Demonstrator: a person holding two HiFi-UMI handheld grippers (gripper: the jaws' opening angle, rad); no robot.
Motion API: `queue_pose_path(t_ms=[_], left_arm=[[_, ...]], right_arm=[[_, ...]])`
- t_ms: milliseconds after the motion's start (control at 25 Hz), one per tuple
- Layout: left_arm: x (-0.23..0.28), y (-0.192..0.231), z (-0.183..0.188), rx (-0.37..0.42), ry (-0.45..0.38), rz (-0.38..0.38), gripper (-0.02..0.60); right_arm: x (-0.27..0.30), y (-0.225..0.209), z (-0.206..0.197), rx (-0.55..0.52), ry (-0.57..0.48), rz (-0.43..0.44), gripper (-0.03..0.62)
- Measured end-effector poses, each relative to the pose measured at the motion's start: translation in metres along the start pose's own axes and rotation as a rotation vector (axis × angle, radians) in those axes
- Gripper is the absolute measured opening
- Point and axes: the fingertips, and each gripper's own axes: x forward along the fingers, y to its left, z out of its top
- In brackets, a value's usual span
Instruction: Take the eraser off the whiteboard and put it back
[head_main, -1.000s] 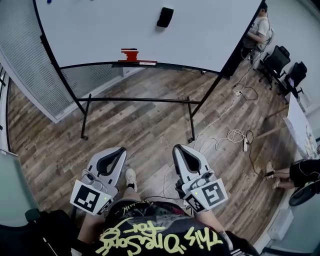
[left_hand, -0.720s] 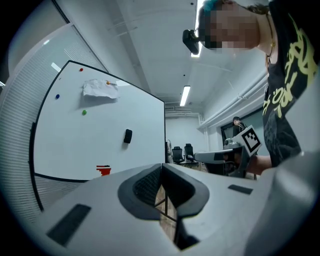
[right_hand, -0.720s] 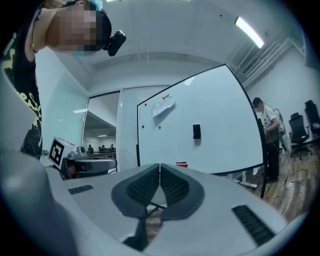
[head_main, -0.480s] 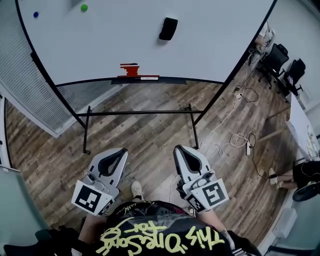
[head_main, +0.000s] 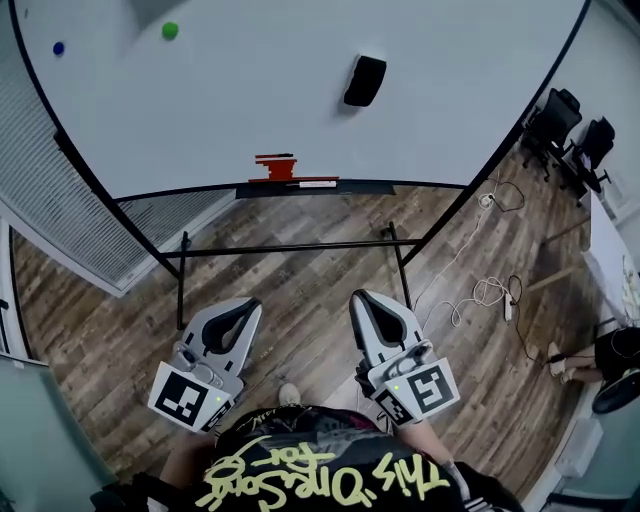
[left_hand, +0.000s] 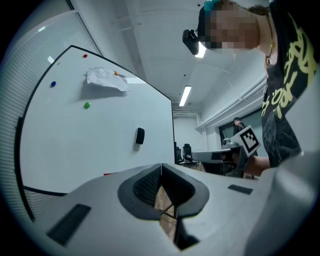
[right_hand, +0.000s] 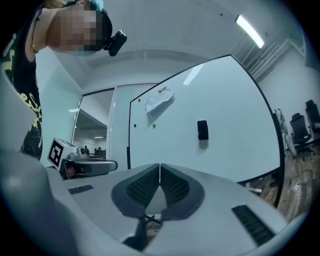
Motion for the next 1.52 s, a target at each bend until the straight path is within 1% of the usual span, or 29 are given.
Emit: queue_pose_path(t_ms=[160, 360, 760, 1040, 1320, 1520], left_arm=[[0.006, 0.018, -0.007, -0.008, 0.005, -0.017, 0.011], [0.014, 0.029, -0.010, -0.019, 0.000, -0.040, 0.011], [0.014, 0.020, -0.014, -0.053, -0.007, -0.048, 0.011], [0.006, 0.025, -0.012, -0.048, -0.017, -0.029, 0.011], [0.001, 0.025, -0.010, -0.046, -0.024, -0.051, 0.011], [0.001, 0.026, -0.011, -0.060, -0.025, -0.056, 0.011]], right_arm=[[0.019, 0.000, -0.007, 0.011, 0.005, -0.012, 0.011], [0.031, -0.001, -0.010, 0.024, 0.007, -0.030, 0.011], [0.028, 0.000, -0.010, 0.011, 0.031, -0.023, 0.011], [0.029, 0.006, -0.007, 0.002, 0.020, -0.015, 0.011], [0.027, 0.010, -0.004, -0.015, 0.016, -0.042, 0.011], [0.022, 0.008, 0.003, -0.023, 0.015, -0.064, 0.011]])
